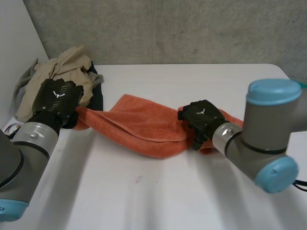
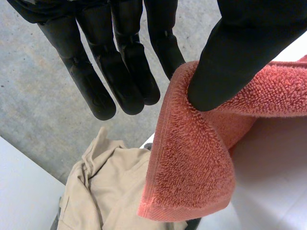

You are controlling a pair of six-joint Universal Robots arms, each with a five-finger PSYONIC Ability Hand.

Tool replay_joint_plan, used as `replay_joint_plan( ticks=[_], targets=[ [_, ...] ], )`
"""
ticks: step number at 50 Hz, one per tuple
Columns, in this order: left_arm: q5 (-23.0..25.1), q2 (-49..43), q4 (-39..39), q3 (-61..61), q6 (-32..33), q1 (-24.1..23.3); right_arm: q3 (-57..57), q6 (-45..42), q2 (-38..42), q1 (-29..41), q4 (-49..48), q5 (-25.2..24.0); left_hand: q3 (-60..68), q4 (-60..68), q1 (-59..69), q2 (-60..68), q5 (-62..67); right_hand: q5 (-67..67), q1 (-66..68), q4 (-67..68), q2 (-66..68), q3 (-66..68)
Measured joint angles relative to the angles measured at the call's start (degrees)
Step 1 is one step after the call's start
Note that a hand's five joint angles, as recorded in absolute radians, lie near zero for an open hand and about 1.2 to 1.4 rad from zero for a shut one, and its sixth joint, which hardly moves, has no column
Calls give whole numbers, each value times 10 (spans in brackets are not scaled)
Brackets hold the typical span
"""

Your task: Fold the laundry.

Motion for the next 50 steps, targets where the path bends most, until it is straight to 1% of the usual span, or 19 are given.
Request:
replay_joint_plan(
  ticks=[1, 7, 10, 13, 18, 22, 24, 25, 26, 27, 28, 29, 31, 35, 37, 41, 44, 46, 50],
  targets=[
    [1, 1, 0, 0, 0, 0, 0, 0, 3, 2, -7, 5, 0, 0, 0, 0, 0, 2, 4, 3, 2, 3],
    [5, 4, -1, 1, 0, 6, -4, -16, 30, 10, -71, 86, 0, 0, 0, 0, 0, -3, 4, 3, 13, 5],
    [8, 4, 0, 1, 0, 9, -1, -24, 28, 7, -76, 107, 0, 0, 0, 0, 0, -25, -4, -13, 4, -8],
    [11, 3, 1, 2, 0, 12, 3, -31, 25, 1, -70, 111, 0, 0, 0, 0, 0, -34, -7, -19, 2, -12],
    [18, -3, 3, 3, 1, 17, 8, -46, 29, -11, -53, 103, 0, 0, 0, 0, 0, -34, -7, -19, 2, -12],
    [22, -13, 3, 5, 3, 19, 4, -69, 50, -20, -49, 98, 0, 0, 0, 0, 0, -31, -7, -19, 2, -12],
    [23, -21, 3, 8, 4, 21, -2, -84, 65, -23, -49, 98, 0, 0, 0, 0, 0, 23, 36, 29, 47, 33],
    [24, -27, 3, 11, 6, 22, -9, -96, 77, -25, -49, 99, 0, 0, 0, 0, 0, 106, 121, 108, 128, 113],
    [24, -31, 3, 13, 7, 22, -14, -104, 83, -26, -50, 100, 0, 0, 0, 0, 0, 140, 151, 143, 171, 148],
    [25, -36, 3, 16, 9, 23, -20, -112, 90, -27, -49, 100, 0, 0, 0, 0, 0, 235, 239, 249, 268, 253],
    [26, -40, 4, 18, 10, 24, -24, -117, 94, -27, -49, 101, 0, 0, 0, 0, 0, 283, 283, 289, 316, 292],
    [28, -49, 5, 25, 13, 25, -35, -128, 100, -28, -49, 102, 0, 0, 0, 0, 0, 343, 335, 358, 373, 359],
    [32, -65, 8, 42, 20, 28, -56, -144, 108, -29, -49, 104, 0, 0, 0, 0, 0, 377, 348, 413, 413, 406],
    [37, -99, 25, 94, 36, 34, -113, -163, 110, -36, -59, 107, 1, 0, 0, 0, 0, 377, 348, 422, 413, 408],
    [35, -121, 45, 147, 45, 39, -165, -164, 104, -45, -77, 107, 2, 0, 0, 1, 0, 378, 348, 423, 413, 408],
    [16, -146, 88, 244, 50, 47, -244, -133, 87, -66, -134, 100, 2, 0, 0, 1, 0, 386, 348, 423, 413, 409],
    [-19, -150, 128, 325, 43, 54, -290, -74, 66, -87, -212, 87, 2, 0, 0, 1, 0, 404, 365, 423, 415, 419],
    [-42, -145, 146, 363, 33, 59, -304, -26, 51, -101, -264, 76, 3, 0, 0, 1, 0, 411, 376, 423, 420, 421],
    [-67, -127, 151, 384, 7, 64, -301, 48, 30, -123, -319, 48, 2, 0, 0, 1, 9, 413, 376, 423, 421, 422]
  ],
)
